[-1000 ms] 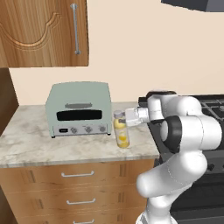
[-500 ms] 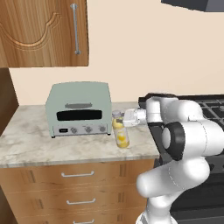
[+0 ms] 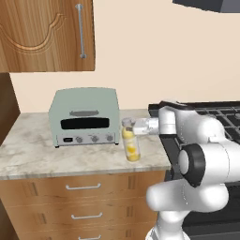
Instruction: There is a wine glass and glass cup on the dining counter. Place the wine bottle next to the wine glass and the juice bottle next to the glass cup.
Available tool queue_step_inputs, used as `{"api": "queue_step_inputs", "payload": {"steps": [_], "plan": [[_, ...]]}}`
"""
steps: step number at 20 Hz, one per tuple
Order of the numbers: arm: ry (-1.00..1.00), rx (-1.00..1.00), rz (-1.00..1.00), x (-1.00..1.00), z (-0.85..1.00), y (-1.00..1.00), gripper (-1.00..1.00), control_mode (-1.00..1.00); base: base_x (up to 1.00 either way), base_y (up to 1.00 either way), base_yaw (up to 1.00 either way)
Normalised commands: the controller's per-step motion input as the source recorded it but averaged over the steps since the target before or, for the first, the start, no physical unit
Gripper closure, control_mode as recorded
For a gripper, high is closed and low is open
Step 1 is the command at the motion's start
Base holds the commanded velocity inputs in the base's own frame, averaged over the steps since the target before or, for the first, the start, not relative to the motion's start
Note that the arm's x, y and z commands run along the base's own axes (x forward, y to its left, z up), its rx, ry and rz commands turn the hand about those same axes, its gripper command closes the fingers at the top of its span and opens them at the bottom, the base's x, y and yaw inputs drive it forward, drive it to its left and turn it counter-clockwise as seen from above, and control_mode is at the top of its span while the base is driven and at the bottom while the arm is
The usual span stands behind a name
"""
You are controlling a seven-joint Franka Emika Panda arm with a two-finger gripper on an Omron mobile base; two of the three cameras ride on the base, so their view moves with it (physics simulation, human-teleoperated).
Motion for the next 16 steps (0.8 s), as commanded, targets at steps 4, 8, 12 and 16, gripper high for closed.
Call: {"api": "queue_step_inputs", "payload": {"steps": [4, 8, 12, 16], "plan": [[0.14, 0.05, 0.06, -0.30, 0.36, -0.05, 1.00, -1.00, 0.00, 0.00, 0.00], [0.02, 0.14, 0.24, -0.30, 0.30, 0.00, 1.00, -1.00, 0.00, 0.00, 0.00], [-0.05, 0.17, 0.31, -0.36, 0.26, 0.00, 1.00, -1.00, 0.00, 0.00, 0.00], [-0.20, 0.18, 0.33, -0.39, 0.19, 0.00, 1.00, -1.00, 0.00, 0.00, 0.00]]}}
